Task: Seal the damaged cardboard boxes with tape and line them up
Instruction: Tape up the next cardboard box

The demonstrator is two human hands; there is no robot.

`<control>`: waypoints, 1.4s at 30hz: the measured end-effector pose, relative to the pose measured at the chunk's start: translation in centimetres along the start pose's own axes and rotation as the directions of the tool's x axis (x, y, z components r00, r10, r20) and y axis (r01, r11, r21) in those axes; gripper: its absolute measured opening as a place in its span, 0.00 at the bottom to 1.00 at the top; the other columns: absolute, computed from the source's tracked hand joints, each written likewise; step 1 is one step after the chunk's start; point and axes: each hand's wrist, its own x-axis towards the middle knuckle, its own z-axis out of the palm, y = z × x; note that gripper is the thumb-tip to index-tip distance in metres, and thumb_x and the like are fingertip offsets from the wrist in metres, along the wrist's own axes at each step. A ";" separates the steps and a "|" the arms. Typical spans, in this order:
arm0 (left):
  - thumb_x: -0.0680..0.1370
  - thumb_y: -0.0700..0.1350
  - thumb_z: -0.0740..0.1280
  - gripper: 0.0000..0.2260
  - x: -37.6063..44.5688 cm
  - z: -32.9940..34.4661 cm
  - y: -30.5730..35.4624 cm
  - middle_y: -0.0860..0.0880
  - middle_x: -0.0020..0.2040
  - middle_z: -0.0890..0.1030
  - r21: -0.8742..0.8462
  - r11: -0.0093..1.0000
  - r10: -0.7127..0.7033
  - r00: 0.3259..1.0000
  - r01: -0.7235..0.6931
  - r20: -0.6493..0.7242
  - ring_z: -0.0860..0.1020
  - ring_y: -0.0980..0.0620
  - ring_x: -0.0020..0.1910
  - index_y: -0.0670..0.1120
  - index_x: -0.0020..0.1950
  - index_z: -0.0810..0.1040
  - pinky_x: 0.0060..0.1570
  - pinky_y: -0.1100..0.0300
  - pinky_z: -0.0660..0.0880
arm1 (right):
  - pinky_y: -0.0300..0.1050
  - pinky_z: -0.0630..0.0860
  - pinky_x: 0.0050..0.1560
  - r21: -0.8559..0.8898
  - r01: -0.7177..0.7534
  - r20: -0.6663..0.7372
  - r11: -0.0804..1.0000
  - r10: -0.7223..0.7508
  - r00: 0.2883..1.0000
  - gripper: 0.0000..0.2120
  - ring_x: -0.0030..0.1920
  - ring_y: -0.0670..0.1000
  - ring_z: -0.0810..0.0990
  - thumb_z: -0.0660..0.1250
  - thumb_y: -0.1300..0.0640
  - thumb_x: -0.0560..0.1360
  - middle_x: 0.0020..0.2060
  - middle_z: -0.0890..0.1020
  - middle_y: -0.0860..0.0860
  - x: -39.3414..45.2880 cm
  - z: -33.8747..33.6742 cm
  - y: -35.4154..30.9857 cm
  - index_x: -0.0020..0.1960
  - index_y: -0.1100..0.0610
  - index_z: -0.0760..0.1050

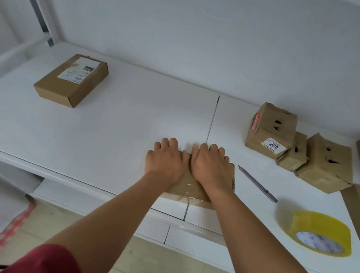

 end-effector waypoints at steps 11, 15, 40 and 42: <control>0.84 0.55 0.45 0.19 -0.1 0.2 0.4 0.47 0.53 0.75 0.078 0.997 -0.002 0.999 0.005 -0.039 0.75 0.45 0.52 0.45 0.57 0.71 0.42 0.53 0.64 | 0.53 0.67 0.53 -0.021 0.010 -0.076 1.000 -0.011 0.997 0.21 0.55 0.58 0.74 0.46 0.48 0.84 0.53 0.79 0.54 -0.1 0.6 -0.7 0.56 0.56 0.74; 0.84 0.53 0.47 0.16 -0.5 -0.1 0.4 0.48 0.51 0.76 0.074 0.997 -0.015 0.998 0.018 -0.053 0.75 0.46 0.49 0.46 0.55 0.71 0.40 0.54 0.65 | 0.53 0.66 0.53 0.010 0.096 -0.066 0.995 -0.095 0.993 0.19 0.54 0.58 0.75 0.47 0.48 0.84 0.52 0.79 0.54 -0.4 0.5 -0.5 0.55 0.56 0.73; 0.84 0.55 0.48 0.14 -0.8 0.5 0.2 0.48 0.54 0.77 -0.085 0.994 -0.077 0.996 0.072 -0.051 0.73 0.47 0.57 0.48 0.51 0.67 0.45 0.53 0.66 | 0.53 0.68 0.56 0.139 0.086 -0.073 0.987 -0.076 0.994 0.21 0.57 0.58 0.74 0.47 0.45 0.84 0.56 0.78 0.56 -0.3 0.5 -0.1 0.59 0.57 0.71; 0.84 0.55 0.48 0.13 -0.8 0.5 0.4 0.48 0.54 0.77 -0.076 0.994 -0.080 0.995 0.075 -0.058 0.73 0.47 0.56 0.49 0.50 0.66 0.45 0.53 0.65 | 0.53 0.68 0.56 0.155 0.083 -0.086 0.984 -0.070 0.994 0.22 0.56 0.58 0.74 0.46 0.43 0.83 0.56 0.78 0.56 -0.5 0.4 -0.1 0.59 0.57 0.71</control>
